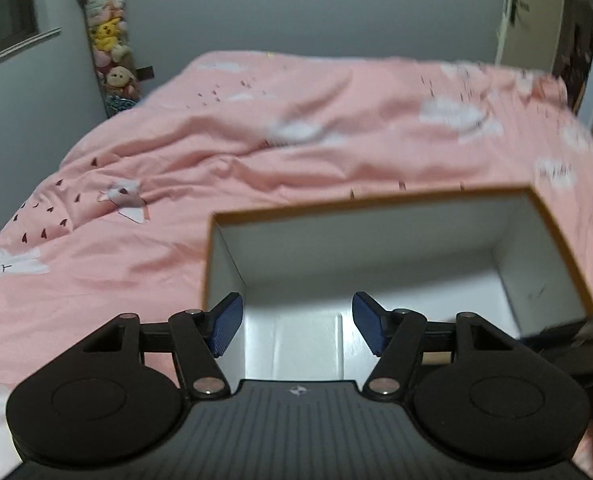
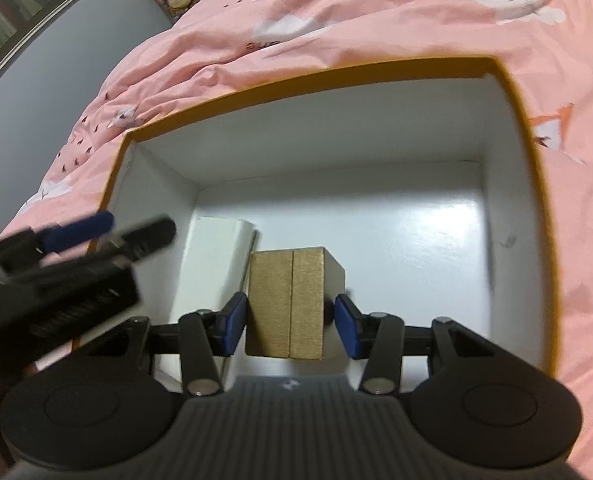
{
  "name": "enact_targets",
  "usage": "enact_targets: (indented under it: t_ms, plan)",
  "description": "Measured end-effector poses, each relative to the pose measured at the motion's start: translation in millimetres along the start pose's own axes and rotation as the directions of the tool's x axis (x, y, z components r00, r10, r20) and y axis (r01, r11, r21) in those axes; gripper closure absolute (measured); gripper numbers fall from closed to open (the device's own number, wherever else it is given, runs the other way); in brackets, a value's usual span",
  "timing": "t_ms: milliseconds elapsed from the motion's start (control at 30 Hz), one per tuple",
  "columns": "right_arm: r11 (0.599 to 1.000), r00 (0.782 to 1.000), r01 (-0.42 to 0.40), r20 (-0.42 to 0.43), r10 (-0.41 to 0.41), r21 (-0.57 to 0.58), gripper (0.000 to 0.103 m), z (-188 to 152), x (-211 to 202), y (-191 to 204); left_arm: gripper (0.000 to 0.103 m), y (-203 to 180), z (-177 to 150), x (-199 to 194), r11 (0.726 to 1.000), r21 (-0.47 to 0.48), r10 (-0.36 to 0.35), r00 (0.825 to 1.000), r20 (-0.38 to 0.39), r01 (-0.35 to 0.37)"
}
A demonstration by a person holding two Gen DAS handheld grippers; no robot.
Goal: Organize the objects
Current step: 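Carry the tan box into the orange box and lower it with the right tool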
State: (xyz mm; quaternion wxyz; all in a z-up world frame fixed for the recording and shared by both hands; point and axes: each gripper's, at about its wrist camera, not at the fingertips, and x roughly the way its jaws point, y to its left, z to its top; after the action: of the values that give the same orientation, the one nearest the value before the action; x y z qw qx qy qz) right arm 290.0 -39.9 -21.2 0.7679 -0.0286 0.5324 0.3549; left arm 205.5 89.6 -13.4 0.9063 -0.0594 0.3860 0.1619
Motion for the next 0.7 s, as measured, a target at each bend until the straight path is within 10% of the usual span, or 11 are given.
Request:
enact_targets:
  t_ms: [700]
  plan:
    - [1.000, 0.993, -0.013, -0.117, 0.010, -0.021, 0.054, -4, 57, 51, 0.030, 100, -18, 18, 0.941, -0.319, -0.135, 0.990, -0.047, 0.113]
